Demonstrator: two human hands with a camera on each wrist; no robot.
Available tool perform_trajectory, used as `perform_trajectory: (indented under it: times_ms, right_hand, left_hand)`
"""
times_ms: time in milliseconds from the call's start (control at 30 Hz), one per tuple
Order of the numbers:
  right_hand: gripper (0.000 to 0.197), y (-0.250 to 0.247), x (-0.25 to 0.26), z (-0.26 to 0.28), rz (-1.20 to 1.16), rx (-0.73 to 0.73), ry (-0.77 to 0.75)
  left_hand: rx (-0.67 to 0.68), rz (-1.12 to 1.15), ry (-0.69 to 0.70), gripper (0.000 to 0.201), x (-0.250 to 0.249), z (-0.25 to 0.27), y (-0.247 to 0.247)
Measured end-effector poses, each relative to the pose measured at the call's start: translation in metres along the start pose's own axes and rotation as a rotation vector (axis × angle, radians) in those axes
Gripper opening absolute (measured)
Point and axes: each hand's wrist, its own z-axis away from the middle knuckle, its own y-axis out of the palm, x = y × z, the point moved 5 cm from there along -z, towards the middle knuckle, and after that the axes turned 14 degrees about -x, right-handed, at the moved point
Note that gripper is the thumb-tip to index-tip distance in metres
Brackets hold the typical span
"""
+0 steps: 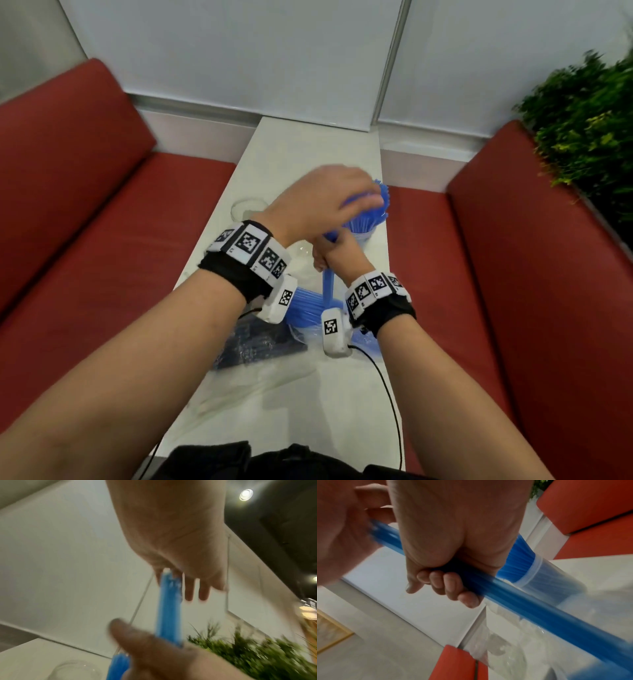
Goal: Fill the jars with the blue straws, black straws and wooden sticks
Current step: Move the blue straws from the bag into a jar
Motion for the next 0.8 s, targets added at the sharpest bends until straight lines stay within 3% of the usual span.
perform_trajectory:
  times_ms: [67,100,133,233,300,400,467,533,667,800]
  right_hand:
    - [0.042,-0.014,0.026,0.001,-0.101,-0.031,-0.013]
    - [0.045,-0.022,0.043,0.003,-0.143,-0.053,-0.038]
    - [0.047,-0.030,0.061,0.004,-0.189,-0.072,-0.071]
    - [0.048,-0.045,0.111,0.008,-0.331,-0.110,-0.154]
    - [0.047,-0.046,0.132,0.008,-0.425,-0.119,-0.182]
    - [0.046,-0.039,0.144,0.011,-0.467,-0.115,-0.203]
    - [0.045,-0.033,0.142,0.014,-0.443,-0.110,-0.202]
    - [0.044,-0.029,0.135,0.017,-0.397,-0.103,-0.196]
    - [0.044,-0.030,0.126,0.021,-0.342,-0.092,-0.208]
    - [0.044,-0.034,0.121,0.021,-0.288,-0.104,-0.196]
  left_hand:
    - [-0.389,0.109,-0.139,0.036,0.023,0.005,-0.026]
    - [-0.508,0.139,-0.279,0.035,0.039,0.012,-0.031]
    - [-0.534,0.203,-0.472,0.035,0.054,0.022,-0.028]
    - [-0.231,0.698,-1.086,0.045,0.074,0.055,0.019]
    - [-0.041,1.064,-1.321,0.057,0.063,0.076,0.050]
    - [0.056,1.531,-1.466,0.074,0.041,0.087,0.081]
    - [0.019,1.751,-1.536,0.073,0.030,0.083,0.091]
    - [-0.088,1.921,-1.577,0.058,0.024,0.077,0.093]
    - [-0.229,1.989,-1.524,0.024,0.026,0.069,0.087]
    - [-0.049,2.024,-1.638,0.034,0.024,0.079,0.094]
